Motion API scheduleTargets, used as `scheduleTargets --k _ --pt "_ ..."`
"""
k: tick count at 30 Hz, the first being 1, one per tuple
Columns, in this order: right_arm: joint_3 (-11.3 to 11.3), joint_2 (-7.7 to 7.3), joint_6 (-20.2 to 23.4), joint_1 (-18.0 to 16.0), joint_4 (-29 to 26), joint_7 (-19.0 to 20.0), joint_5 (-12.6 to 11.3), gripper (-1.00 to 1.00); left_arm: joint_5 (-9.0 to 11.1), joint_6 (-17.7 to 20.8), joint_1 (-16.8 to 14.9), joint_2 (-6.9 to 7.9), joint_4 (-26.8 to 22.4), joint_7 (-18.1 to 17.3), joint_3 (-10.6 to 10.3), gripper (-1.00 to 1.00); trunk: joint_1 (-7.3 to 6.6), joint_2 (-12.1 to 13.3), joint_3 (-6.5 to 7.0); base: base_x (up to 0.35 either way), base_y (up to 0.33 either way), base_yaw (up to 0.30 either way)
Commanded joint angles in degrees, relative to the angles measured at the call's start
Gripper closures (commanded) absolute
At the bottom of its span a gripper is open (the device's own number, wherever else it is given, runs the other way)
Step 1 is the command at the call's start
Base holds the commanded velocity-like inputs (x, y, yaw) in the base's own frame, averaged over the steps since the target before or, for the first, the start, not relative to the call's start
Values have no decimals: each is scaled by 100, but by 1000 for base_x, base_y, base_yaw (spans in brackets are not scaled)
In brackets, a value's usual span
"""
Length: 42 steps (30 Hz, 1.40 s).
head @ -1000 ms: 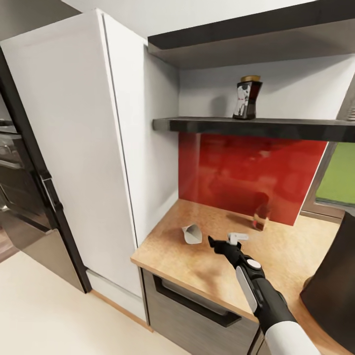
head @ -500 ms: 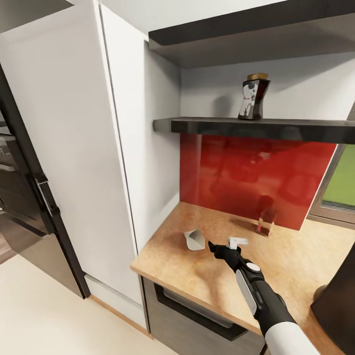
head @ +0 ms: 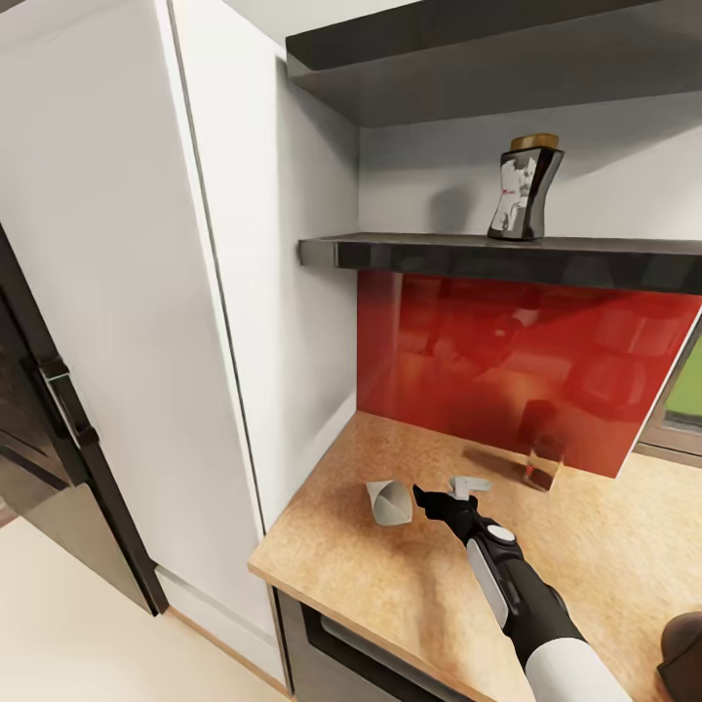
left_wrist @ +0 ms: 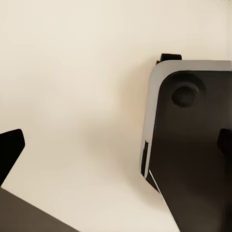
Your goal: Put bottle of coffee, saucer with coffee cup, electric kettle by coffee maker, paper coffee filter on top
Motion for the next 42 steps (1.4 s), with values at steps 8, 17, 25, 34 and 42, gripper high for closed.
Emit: scheduleTargets --k 8,17,25,34,42 --pt "7 5 25 -4 214 5 -62 -100 18 -9 -4 -1 2 8 19 -100 4 -13 -13 12 0 0" --pt "11 21 -425 -4 734 5 -68 -100 18 -9 -4 -1 0 8 20 -100 4 -13 -13 46 45 0" --pt "8 18 -441 -4 751 5 -68 -100 18 -9 -4 -1 -4 8 29 -100 4 -13 -13 14 15 0" --pt "8 18 -445 -4 760 5 -68 -100 18 -9 -4 -1 -5 8 29 -100 4 -13 -13 54 105 0" --pt "8 18 -450 -4 866 5 -68 -100 18 -3 -4 -1 -5 8 29 -100 4 -13 -13 31 47 0"
